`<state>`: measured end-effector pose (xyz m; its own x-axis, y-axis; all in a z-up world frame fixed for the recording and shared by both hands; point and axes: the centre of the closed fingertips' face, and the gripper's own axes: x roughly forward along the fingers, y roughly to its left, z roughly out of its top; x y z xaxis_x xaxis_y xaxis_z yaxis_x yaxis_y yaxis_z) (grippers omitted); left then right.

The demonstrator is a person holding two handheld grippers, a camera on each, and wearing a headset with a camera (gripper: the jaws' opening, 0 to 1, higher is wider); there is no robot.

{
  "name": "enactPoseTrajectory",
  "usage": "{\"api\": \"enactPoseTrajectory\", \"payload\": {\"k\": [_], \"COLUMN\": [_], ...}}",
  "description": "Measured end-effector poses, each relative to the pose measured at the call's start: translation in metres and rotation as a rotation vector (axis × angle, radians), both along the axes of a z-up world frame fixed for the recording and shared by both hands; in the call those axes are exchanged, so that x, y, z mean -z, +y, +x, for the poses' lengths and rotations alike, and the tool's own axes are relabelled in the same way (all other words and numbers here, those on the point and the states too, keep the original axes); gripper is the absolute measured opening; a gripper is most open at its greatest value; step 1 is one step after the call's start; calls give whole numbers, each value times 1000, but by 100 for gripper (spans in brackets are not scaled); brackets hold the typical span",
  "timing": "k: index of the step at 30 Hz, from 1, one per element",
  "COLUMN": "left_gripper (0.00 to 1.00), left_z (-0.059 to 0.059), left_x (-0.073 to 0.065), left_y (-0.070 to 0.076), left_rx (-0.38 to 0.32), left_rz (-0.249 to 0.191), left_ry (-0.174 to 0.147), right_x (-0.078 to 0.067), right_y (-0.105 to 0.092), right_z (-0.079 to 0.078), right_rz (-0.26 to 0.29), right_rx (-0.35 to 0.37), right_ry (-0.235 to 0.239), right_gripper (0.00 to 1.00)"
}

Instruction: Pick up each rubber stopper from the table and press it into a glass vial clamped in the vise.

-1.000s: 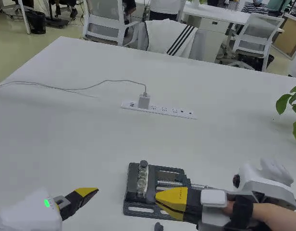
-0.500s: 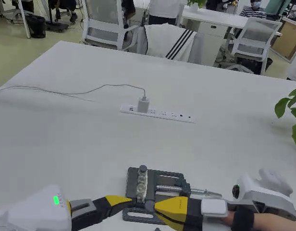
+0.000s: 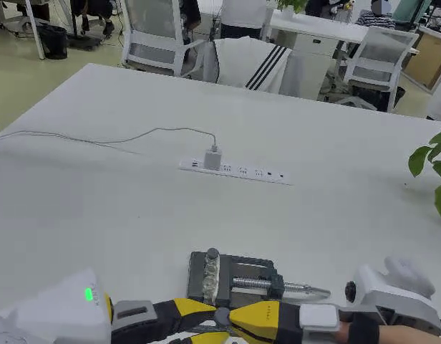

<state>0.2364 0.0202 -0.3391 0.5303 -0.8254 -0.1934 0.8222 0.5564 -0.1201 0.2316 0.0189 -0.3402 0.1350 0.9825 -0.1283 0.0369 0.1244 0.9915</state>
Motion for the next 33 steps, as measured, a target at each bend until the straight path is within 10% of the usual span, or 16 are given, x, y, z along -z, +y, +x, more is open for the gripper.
{"api": "enactPoseTrajectory", "payload": {"k": [25,33], "left_gripper": [4,3], "left_z": [-4,-3], "left_x": [-6,-6], "left_y": [-2,-1], "left_rx": [25,23], "left_rz": [-33,-37], "left_ry": [6,17], "right_x": [-3,-3], "right_y": [-1,-1], "right_z": [-3,-1], "right_rz": [75,54], "right_rx": [16,12], "right_ry": [59,-47], "right_gripper": [0,1]}}
